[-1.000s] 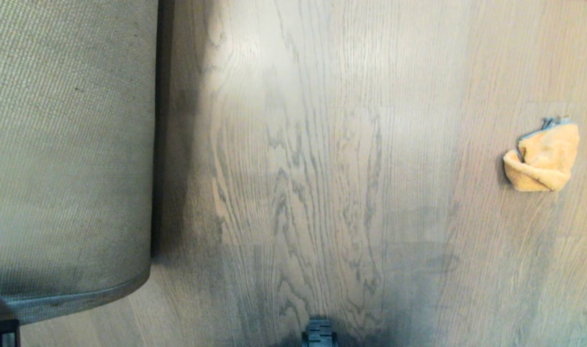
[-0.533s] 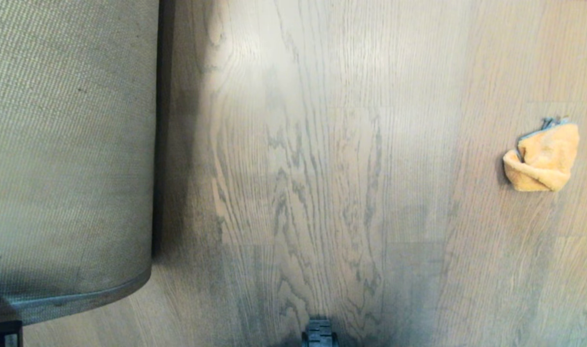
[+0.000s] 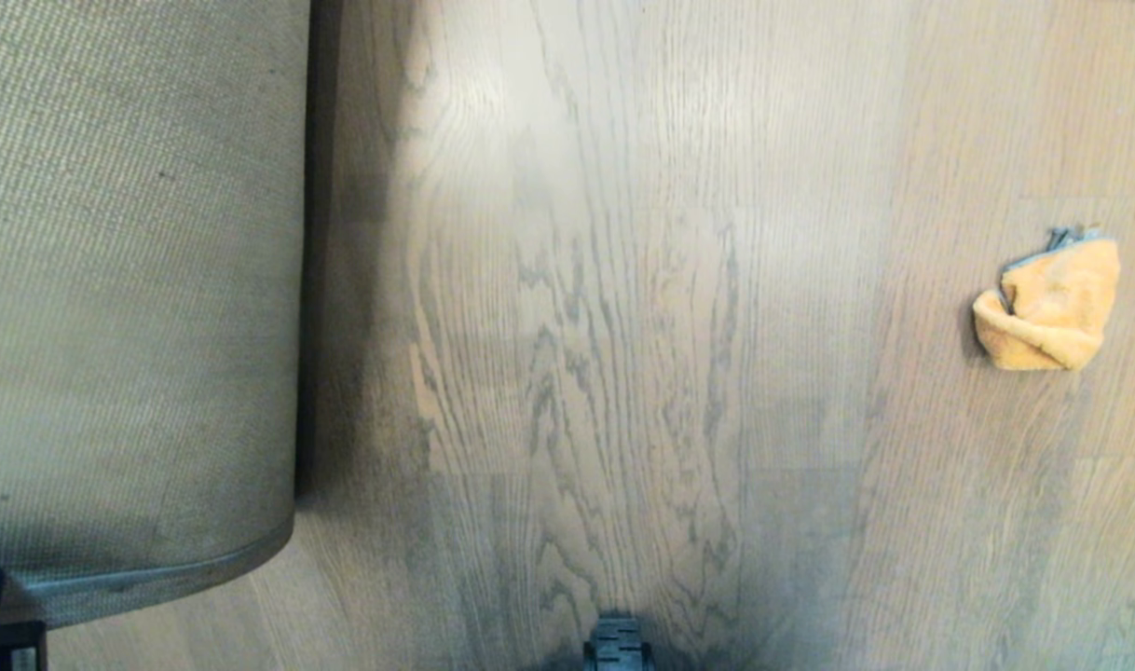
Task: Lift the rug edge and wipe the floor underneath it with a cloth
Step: Lay down the carpet
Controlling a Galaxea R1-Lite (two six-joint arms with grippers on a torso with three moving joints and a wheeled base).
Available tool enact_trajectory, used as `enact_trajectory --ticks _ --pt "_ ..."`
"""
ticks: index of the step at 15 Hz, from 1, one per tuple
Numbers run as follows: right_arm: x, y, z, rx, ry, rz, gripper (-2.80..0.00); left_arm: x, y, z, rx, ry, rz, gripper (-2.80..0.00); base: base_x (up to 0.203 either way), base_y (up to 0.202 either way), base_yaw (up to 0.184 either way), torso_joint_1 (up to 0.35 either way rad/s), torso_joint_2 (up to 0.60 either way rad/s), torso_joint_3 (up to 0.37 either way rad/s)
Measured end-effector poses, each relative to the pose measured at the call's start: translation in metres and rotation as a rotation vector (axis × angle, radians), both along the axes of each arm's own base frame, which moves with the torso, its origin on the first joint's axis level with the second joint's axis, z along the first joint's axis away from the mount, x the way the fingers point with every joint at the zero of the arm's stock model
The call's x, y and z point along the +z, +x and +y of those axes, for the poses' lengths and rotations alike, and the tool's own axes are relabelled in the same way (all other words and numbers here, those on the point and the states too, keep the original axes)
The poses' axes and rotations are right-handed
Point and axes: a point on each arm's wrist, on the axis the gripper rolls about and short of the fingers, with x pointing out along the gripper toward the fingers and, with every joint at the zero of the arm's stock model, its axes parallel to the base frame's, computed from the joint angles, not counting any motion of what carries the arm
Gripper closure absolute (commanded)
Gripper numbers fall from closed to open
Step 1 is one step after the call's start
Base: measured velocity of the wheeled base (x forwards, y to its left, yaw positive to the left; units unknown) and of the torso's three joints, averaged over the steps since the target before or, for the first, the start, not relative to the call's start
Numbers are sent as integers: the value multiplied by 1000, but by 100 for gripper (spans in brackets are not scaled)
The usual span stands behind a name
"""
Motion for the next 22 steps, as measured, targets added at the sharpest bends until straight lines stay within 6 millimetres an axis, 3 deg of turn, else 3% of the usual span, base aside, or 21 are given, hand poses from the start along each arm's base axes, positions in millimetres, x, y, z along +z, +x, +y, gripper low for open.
enact_trajectory --ticks 19,20,21,22 --pt "0 0 0 0 0 -2 0 6 -1 -3 -66 -27 -79 0 0 0 0 0 0 0" --pt "0 0 0 0 0 -2 0 6 -1 -3 -68 -27 -80 -109 0 0 0 0 0 0" --pt "0 0 0 0 0 -2 0 6 -1 -3 -69 -27 -81 -280 0 0 0 0 0 0" --pt "0 0 0 0 0 -2 0 5 -1 -3 -67 -27 -73 -280 0 0 0 0 0 0"
